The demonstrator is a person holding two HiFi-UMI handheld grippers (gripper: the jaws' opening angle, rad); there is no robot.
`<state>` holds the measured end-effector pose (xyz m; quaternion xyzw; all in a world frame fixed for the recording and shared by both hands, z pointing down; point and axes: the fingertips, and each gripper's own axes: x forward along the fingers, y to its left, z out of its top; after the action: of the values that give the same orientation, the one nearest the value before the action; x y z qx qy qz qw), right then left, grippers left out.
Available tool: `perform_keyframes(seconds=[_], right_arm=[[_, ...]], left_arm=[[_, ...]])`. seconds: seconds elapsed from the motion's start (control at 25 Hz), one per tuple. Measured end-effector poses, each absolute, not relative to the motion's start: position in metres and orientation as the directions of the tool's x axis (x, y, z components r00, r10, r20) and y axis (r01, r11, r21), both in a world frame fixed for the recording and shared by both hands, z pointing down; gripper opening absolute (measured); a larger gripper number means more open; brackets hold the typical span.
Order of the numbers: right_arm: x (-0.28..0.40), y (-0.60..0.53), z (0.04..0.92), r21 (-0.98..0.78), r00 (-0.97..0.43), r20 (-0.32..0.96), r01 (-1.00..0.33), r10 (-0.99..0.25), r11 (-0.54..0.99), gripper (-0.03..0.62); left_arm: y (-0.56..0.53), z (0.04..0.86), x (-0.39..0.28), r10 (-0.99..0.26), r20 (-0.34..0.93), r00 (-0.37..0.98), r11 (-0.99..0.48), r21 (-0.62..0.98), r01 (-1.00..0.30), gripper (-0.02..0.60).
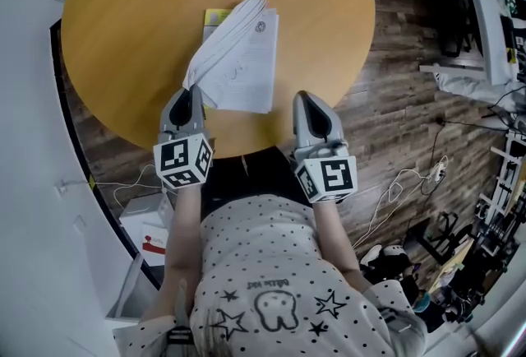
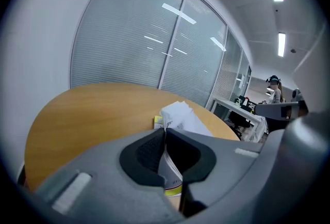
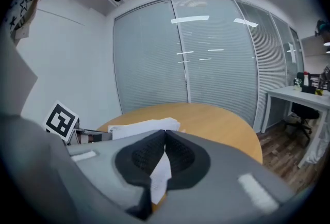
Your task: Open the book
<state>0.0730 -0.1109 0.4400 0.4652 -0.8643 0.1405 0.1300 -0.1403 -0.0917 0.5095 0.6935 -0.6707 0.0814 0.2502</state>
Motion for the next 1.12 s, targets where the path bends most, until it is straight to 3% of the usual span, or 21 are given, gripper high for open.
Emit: perform_keyframes(seconds=[1.12], right_arm=[[0.037,-0.114,0.437,-0.105,-0.580,0.352,-0.804,-0.735,0.585,0.003]], left_arm=[[-0.037,0.556,-0.251,-0.813,0.552,-0.187,0.365,0.231,-0.902,0.023]])
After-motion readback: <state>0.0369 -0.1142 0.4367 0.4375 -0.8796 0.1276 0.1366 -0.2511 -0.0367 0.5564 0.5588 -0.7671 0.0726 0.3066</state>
